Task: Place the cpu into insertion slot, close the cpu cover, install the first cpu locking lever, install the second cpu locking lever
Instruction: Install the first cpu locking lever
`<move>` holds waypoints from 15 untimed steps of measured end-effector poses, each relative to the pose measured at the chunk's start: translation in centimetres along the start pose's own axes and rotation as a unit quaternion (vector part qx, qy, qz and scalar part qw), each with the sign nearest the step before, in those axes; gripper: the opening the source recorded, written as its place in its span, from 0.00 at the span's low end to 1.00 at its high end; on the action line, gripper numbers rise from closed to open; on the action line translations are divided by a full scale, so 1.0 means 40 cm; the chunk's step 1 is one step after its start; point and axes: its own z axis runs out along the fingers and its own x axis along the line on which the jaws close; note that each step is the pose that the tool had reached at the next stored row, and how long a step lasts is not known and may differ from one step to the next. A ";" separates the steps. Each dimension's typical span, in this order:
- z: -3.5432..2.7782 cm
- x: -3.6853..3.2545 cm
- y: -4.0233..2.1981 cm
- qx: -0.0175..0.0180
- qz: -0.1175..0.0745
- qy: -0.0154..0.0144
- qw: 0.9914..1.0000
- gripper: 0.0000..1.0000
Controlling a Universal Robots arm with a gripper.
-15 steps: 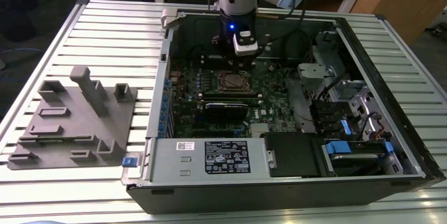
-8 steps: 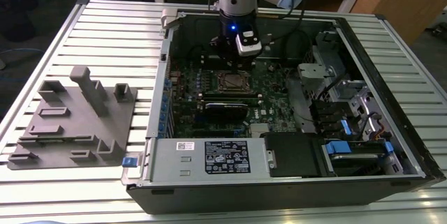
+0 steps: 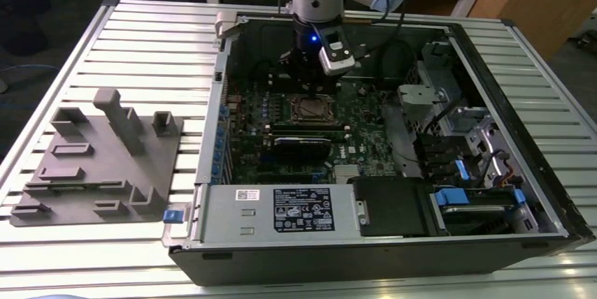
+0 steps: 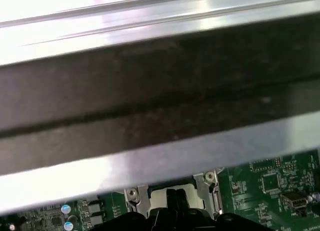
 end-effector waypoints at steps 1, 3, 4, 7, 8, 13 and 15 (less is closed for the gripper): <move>0.000 0.000 0.000 0.000 0.000 0.000 1.000 0.11; 0.000 0.000 0.000 0.000 -0.001 0.000 1.000 0.11; 0.000 0.000 0.000 0.000 -0.001 0.000 1.000 0.11; 0.001 -0.003 -0.017 -0.001 0.000 0.000 1.000 0.11; 0.002 -0.004 -0.023 -0.001 0.000 0.000 1.000 0.11; 0.003 -0.008 -0.044 -0.003 0.000 0.001 1.000 0.11; 0.003 -0.009 -0.046 -0.021 0.001 0.004 1.000 0.11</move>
